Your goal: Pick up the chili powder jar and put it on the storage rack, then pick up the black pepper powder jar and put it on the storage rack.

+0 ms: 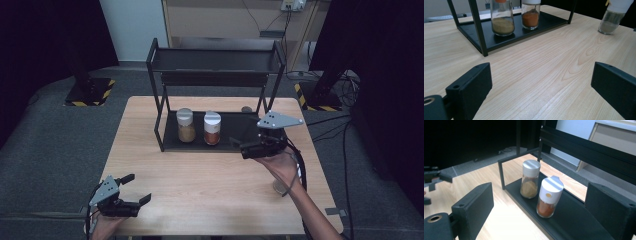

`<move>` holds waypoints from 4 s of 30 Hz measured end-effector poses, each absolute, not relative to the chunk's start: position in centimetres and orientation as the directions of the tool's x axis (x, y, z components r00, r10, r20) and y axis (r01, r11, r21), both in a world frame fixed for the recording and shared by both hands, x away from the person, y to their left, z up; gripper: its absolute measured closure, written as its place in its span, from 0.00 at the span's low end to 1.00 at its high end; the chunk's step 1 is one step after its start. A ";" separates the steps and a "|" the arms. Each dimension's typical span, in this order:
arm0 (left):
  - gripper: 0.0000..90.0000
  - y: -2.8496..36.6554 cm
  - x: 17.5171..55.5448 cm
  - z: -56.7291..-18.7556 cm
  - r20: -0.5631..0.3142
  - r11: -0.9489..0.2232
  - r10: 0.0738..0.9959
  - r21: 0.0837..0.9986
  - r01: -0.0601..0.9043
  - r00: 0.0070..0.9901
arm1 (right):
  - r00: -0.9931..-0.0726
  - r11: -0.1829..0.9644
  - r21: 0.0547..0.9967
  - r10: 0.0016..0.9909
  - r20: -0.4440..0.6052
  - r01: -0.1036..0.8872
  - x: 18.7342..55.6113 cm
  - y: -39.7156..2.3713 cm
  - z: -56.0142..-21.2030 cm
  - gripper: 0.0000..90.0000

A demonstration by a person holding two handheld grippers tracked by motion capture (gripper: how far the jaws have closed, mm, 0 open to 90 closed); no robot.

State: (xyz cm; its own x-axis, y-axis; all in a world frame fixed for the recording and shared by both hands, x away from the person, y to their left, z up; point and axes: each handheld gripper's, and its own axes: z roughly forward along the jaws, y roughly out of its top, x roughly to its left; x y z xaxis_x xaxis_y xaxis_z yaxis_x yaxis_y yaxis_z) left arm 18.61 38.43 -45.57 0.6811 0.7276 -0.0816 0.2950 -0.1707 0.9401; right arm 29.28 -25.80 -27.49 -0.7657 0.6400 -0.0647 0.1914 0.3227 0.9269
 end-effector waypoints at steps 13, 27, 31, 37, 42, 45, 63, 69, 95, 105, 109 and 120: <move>0.03 38.4 18.6 -45.6 -0.084 -0.169 0.729 0.940 0.297 0.680 | -0.771 0.301 0.943 0.631 -0.085 0.143 24.0 -29.3 -28.5 0.10; 0.03 38.5 18.6 -45.6 -0.086 -0.165 0.727 0.941 0.295 0.682 | -0.761 0.261 0.952 0.646 -0.050 0.158 19.9 -32.5 -32.3 0.09; 0.03 38.5 18.5 -45.6 -0.086 -0.163 0.726 0.942 0.292 0.682 | -0.752 0.248 0.954 0.658 -0.037 0.170 19.6 -33.0 -33.2 0.09; 0.03 38.5 18.5 -45.6 -0.085 -0.163 0.724 0.943 0.290 0.684 | -0.731 0.224 0.959 0.682 -0.026 0.175 18.5 -34.2 -34.8 0.09; 0.03 38.6 18.5 -45.7 -0.080 -0.164 0.720 0.946 0.281 0.689 | -0.722 0.209 0.961 0.692 -0.015 0.181 18.1 -34.8 -35.8 0.09; 0.03 38.6 18.5 -45.7 -0.080 -0.163 0.720 0.946 0.281 0.690 | -0.710 0.208 0.959 0.704 -0.011 0.191 17.8 -35.2 -36.6 0.09; 0.03 38.7 18.4 -45.8 -0.084 -0.153 0.719 0.949 0.275 0.690 | -0.692 0.232 0.944 0.722 -0.005 0.235 17.2 -35.5 -40.4 0.09; 0.03 38.7 18.4 -45.7 -0.077 -0.158 0.714 0.950 0.268 0.696 | -0.698 0.216 0.948 0.716 0.008 0.232 17.3 -35.7 -41.1 0.09; 0.03 38.8 18.6 -45.8 -0.090 -0.154 0.710 0.948 0.278 0.698 | -0.704 0.224 0.951 0.710 -0.010 0.213 17.2 -35.6 -41.4 0.09; 0.03 38.9 18.5 -45.8 -0.099 -0.144 0.716 0.948 0.285 0.691 | -0.669 0.205 0.961 0.743 -0.029 0.186 16.3 -35.7 -39.8 0.09; 0.03 38.9 18.5 -45.8 -0.098 -0.145 0.718 0.947 0.286 0.689 | -0.650 0.196 0.962 0.759 -0.027 0.188 16.1 -35.9 -39.0 0.08; 0.03 38.9 18.6 -45.8 -0.102 -0.144 0.717 0.946 0.290 0.689 | -0.607 0.203 0.956 0.794 -0.036 0.210 16.6 -36.3 -36.7 0.07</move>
